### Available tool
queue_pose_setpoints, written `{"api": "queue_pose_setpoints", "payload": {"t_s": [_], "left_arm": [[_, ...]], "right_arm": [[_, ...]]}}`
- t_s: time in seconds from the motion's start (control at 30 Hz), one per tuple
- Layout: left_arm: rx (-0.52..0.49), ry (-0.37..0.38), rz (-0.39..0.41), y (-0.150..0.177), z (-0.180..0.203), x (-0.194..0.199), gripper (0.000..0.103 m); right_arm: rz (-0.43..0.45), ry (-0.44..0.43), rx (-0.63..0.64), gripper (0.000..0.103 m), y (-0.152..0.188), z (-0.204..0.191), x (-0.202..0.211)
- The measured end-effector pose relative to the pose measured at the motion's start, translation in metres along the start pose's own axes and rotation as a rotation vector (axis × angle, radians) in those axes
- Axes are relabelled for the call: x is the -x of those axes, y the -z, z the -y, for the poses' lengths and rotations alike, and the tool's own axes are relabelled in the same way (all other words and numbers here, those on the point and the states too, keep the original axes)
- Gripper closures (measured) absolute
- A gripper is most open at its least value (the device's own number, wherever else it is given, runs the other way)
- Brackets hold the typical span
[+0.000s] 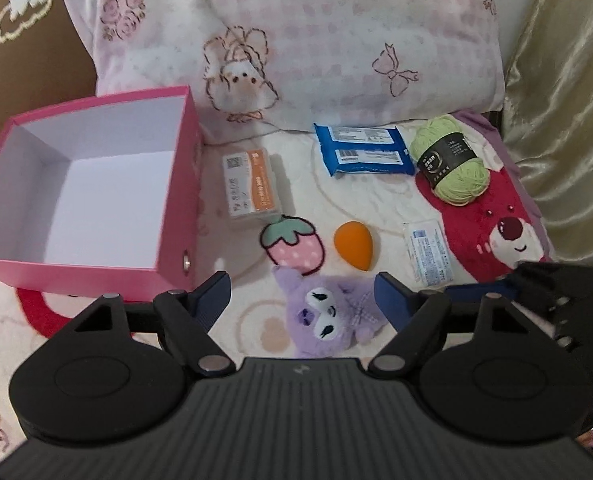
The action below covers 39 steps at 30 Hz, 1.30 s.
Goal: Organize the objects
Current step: 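Lower the left gripper over the purple plush doll and close on it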
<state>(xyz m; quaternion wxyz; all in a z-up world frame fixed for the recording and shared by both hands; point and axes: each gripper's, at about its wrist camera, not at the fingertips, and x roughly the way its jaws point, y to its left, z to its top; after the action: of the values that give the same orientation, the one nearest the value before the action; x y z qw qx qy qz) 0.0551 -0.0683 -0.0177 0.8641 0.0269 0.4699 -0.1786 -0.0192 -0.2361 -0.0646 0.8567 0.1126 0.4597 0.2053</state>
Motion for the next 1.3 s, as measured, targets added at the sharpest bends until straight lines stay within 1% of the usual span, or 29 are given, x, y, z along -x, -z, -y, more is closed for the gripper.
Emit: {"api": "queue_pose_setpoints", "payload": {"t_s": [0.07, 0.13, 0.2, 0.3, 0.33, 0.4, 0.43, 0.5, 0.53, 0.63, 0.67, 0.73, 0.77, 0.83, 0.87, 0.9, 0.97, 1.03, 1.17, 1.2, 1.3], "left_arm": [[0.014, 0.012, 0.012, 0.002, -0.002, -0.007, 0.025], [0.028, 0.022, 0.007, 0.005, -0.005, -0.017, 0.025], [0.037, 0.034, -0.013, 0.011, -0.007, -0.026, 0.025], [0.063, 0.05, -0.038, 0.018, -0.012, -0.04, 0.025], [0.074, 0.059, -0.036, 0.019, -0.014, -0.044, 0.025], [0.086, 0.062, -0.014, 0.022, -0.014, -0.051, 0.025], [0.079, 0.061, -0.003, 0.024, -0.012, -0.054, 0.025], [0.055, 0.063, 0.001, 0.028, -0.007, -0.06, 0.025], [0.045, 0.068, -0.005, 0.03, -0.005, -0.063, 0.025], [0.042, 0.083, -0.033, 0.033, -0.002, -0.072, 0.029], [0.043, 0.082, -0.037, 0.035, -0.002, -0.074, 0.031], [0.041, 0.073, -0.03, 0.037, -0.002, -0.077, 0.034], [0.041, 0.069, -0.025, 0.038, -0.002, -0.078, 0.041], [0.051, 0.083, -0.032, 0.041, -0.005, -0.081, 0.048], [0.065, 0.097, -0.043, 0.042, -0.007, -0.083, 0.049], [0.077, 0.107, -0.053, 0.044, -0.008, -0.085, 0.052], [0.099, 0.112, -0.07, 0.047, -0.01, -0.089, 0.053], [0.13, 0.083, -0.074, 0.051, -0.01, -0.094, 0.053], [0.146, 0.058, -0.062, 0.057, -0.009, -0.097, 0.056], [0.149, 0.057, -0.06, 0.058, -0.01, -0.097, 0.057], [0.183, 0.066, -0.055, 0.06, -0.014, -0.098, 0.061]], "right_arm": [[-0.019, 0.007, 0.004, 0.007, 0.0, 0.0, -0.014], [-0.016, 0.011, -0.016, 0.007, 0.004, 0.002, -0.026], [0.015, 0.012, -0.042, 0.009, 0.01, 0.005, -0.033], [0.074, 0.046, -0.063, 0.009, 0.026, 0.008, -0.04], [0.093, 0.073, -0.046, 0.009, 0.031, 0.008, -0.042], [0.128, 0.155, 0.014, 0.009, 0.039, 0.005, -0.047], [0.146, 0.176, 0.038, 0.009, 0.043, 0.003, -0.049], [0.159, 0.173, 0.085, 0.009, 0.046, 0.001, -0.052], [0.179, 0.174, 0.11, 0.009, 0.048, -0.002, -0.052], [0.218, 0.17, 0.127, 0.009, 0.049, -0.002, -0.056], [0.214, 0.166, 0.115, 0.009, 0.049, 0.0, -0.059], [0.166, 0.137, 0.075, 0.009, 0.047, 0.008, -0.066], [0.139, 0.125, 0.059, 0.009, 0.046, 0.01, -0.07], [0.12, 0.118, 0.025, 0.01, 0.044, 0.017, -0.073], [0.12, 0.115, 0.013, 0.01, 0.043, 0.02, -0.074], [0.118, 0.112, 0.005, 0.012, 0.043, 0.022, -0.075], [0.114, 0.112, -0.01, 0.013, 0.042, 0.025, -0.077], [0.109, 0.115, -0.003, 0.021, 0.043, 0.026, -0.079], [0.122, 0.132, 0.032, 0.03, 0.044, 0.022, -0.079], [0.122, 0.138, 0.038, 0.033, 0.044, 0.022, -0.08], [0.128, 0.146, 0.037, 0.04, 0.045, 0.022, -0.076]]}}
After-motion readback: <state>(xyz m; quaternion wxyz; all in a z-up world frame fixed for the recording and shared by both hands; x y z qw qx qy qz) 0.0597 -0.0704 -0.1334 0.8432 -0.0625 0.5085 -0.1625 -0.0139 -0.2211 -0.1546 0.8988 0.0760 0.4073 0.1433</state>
